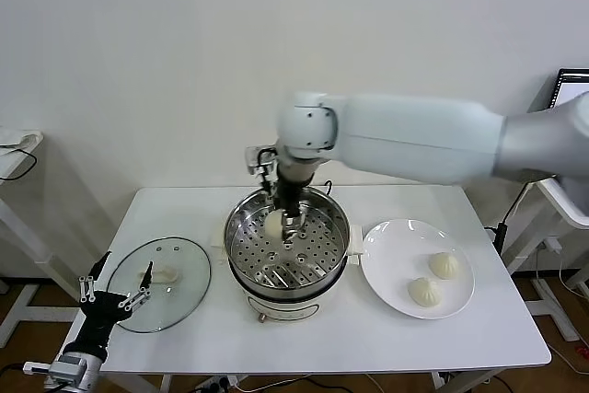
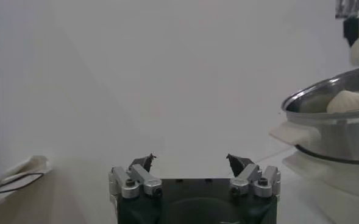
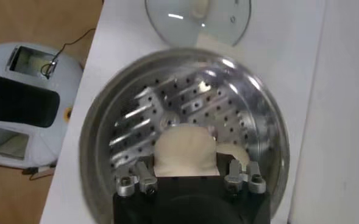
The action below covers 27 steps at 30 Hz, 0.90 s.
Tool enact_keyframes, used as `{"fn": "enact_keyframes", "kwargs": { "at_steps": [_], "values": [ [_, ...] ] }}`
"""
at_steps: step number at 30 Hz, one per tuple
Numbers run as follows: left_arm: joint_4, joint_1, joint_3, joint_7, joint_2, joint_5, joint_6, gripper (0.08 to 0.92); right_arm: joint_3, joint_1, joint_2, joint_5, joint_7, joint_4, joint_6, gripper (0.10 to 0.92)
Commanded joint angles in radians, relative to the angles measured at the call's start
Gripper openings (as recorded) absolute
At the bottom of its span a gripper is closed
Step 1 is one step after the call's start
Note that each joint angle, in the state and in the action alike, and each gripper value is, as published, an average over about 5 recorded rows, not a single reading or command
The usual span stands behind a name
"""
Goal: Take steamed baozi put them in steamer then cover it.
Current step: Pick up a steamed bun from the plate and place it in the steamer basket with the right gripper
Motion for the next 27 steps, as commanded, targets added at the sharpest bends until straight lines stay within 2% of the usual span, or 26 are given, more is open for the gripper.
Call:
{"fn": "enact_keyframes", "kwargs": {
  "at_steps": [1,14,17,22,27],
  "values": [
    [0.005,-0.002,-0.004,0.001,0.0,0.0,0.0,0.823,0.029,-0.123,0.138,-0.058,0.007,-0.15,-0.016,0.67],
    [0.01,-0.001,-0.015,0.002,-0.002,0.0,-0.002,0.823,0.05,-0.201,0.159,-0.124,0.005,-0.206,-0.007,0.681],
    [0.016,-0.003,-0.014,0.002,-0.003,0.0,-0.003,0.823,0.062,-0.199,0.147,-0.121,0.009,-0.196,-0.009,0.72],
    [0.017,-0.003,-0.011,0.002,-0.003,0.001,-0.003,0.823,0.066,-0.127,0.049,-0.093,-0.008,-0.102,-0.01,0.813],
    [0.007,-0.003,-0.006,0.002,-0.004,0.001,-0.002,0.823,0.053,0.017,-0.152,-0.031,-0.054,0.064,0.005,0.822]
  ]
}}
